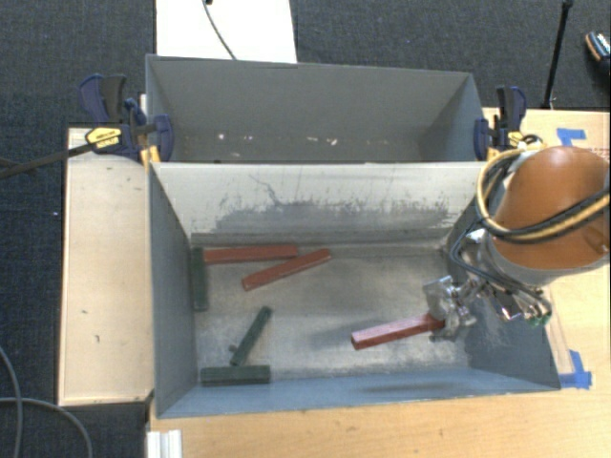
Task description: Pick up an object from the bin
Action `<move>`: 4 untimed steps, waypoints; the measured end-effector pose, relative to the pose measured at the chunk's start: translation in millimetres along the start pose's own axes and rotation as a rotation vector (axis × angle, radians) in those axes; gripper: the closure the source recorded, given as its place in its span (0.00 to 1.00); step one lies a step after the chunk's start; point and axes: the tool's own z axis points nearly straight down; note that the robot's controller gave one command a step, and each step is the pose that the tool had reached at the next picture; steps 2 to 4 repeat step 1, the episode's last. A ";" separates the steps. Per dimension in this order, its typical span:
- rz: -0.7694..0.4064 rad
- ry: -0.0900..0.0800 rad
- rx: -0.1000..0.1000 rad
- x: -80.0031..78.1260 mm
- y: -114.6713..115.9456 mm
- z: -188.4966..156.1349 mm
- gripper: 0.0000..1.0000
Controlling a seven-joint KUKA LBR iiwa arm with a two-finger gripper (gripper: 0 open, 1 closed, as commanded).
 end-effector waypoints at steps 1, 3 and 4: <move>0.002 -0.012 0.006 -3.9 8.2 -95.0 1.00; 0.002 -0.012 0.006 -3.9 8.2 -95.0 1.00; 0.002 -0.012 0.006 -3.9 8.2 -95.0 1.00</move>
Offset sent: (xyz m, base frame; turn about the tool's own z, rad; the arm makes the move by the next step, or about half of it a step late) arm -0.0011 0.0088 0.0900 0.0052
